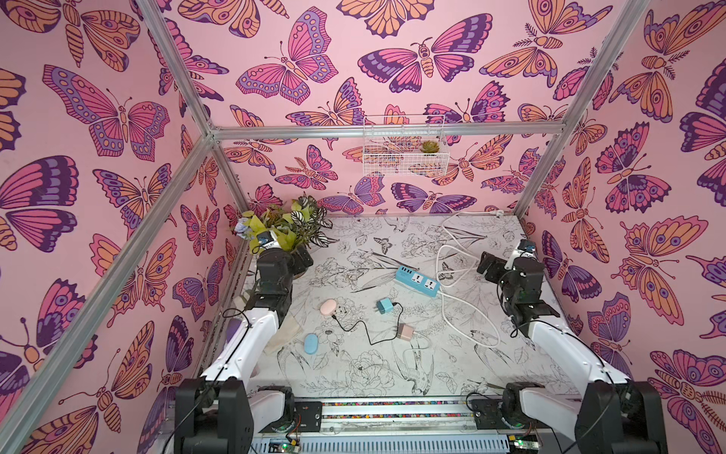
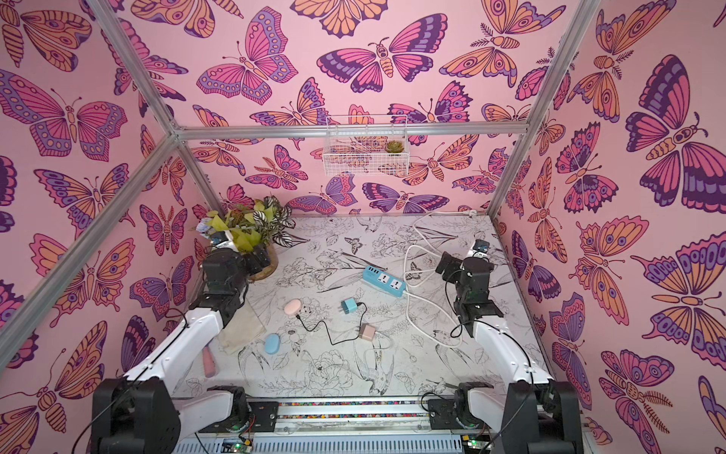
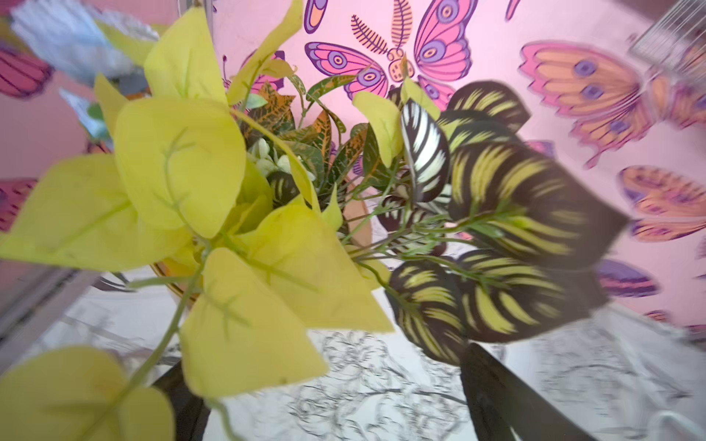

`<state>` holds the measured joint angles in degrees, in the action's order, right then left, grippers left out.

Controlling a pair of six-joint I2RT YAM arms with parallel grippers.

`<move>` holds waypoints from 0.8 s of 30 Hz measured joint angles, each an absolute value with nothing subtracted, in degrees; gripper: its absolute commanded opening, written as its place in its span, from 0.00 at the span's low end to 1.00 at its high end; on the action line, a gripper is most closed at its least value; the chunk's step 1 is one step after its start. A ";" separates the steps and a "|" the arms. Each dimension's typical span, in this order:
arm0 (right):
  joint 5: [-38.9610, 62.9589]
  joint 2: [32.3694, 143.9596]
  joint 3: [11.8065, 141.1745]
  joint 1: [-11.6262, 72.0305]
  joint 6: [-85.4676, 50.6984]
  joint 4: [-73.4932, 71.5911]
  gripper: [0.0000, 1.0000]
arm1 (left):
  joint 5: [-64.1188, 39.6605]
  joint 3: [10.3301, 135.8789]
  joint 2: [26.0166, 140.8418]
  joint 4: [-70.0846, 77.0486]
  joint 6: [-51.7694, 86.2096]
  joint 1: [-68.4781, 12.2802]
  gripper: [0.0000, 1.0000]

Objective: Charge the bluetooth headset
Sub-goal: Pick up the plug from the center of the board.

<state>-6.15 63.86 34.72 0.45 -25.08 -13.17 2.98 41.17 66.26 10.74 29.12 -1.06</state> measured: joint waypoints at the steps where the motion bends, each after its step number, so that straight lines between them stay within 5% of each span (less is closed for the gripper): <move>1: -4.03 63.66 34.72 -0.60 -27.73 -12.29 0.99 | 0.64 40.27 65.39 10.57 32.10 -0.49 0.98; 5: 8.34 66.04 35.64 -4.62 -35.27 -8.05 0.93 | -8.58 39.68 64.60 6.66 39.13 -0.89 0.84; 11: 25.10 68.93 36.84 -4.01 -40.05 -3.73 0.88 | -12.86 40.16 63.20 -2.04 42.17 -10.68 0.79; 24: 27.70 66.52 39.18 14.24 -37.12 10.33 0.86 | -7.20 54.87 80.90 -17.19 43.59 -32.38 0.76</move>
<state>27.70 66.52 39.18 14.24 -37.12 10.33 -7.20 54.87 80.90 -17.19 43.59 -32.38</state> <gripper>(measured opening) 0.856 0.759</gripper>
